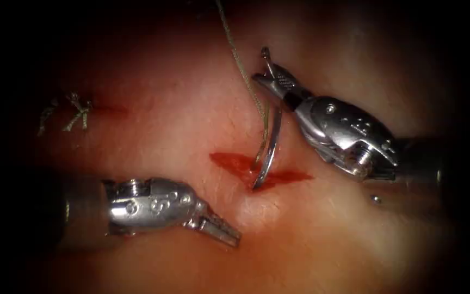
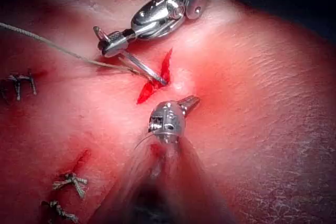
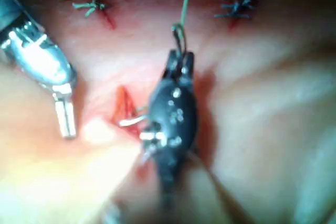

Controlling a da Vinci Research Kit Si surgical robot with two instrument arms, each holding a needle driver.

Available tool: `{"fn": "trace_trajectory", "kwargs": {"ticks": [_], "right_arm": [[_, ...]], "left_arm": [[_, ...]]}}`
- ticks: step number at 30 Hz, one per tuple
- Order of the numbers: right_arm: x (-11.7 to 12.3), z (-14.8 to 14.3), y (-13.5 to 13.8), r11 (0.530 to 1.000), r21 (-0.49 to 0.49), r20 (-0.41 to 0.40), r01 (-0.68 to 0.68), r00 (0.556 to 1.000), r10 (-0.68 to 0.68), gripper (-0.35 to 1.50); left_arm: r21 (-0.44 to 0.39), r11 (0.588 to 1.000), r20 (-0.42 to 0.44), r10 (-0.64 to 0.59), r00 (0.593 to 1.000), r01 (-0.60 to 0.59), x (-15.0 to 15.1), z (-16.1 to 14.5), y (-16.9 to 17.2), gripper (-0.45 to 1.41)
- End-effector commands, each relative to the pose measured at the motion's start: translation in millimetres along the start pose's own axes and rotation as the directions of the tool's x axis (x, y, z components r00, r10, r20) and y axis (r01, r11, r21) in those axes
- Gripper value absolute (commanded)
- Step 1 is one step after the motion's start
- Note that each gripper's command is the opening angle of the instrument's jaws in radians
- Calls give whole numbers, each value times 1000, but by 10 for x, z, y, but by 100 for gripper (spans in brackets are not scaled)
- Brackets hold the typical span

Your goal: Wound Closure

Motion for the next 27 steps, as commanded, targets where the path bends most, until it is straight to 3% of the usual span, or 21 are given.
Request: {"fn": "trace_trajectory", "kwargs": {"ticks": [1,8,17,27], "right_arm": [[-2,6,-4,1000,6,4,-20,1000,20,-35],[-10,5,-2,992,32,31,-123,992,122,-35],[-20,2,-8,991,53,60,-123,991,120,-35],[-7,-1,-6,989,-4,46,149,988,-149,-35]], "left_arm": [[2,1000,0,2,1000,-2,-3,6,-5,-45],[14,1000,2,4,1000,-4,-11,3,-6,-45],[21,1000,4,9,1000,-9,-23,-8,-2,-45],[26,1000,10,7,1000,-8,-31,-22,8,-45]]}}
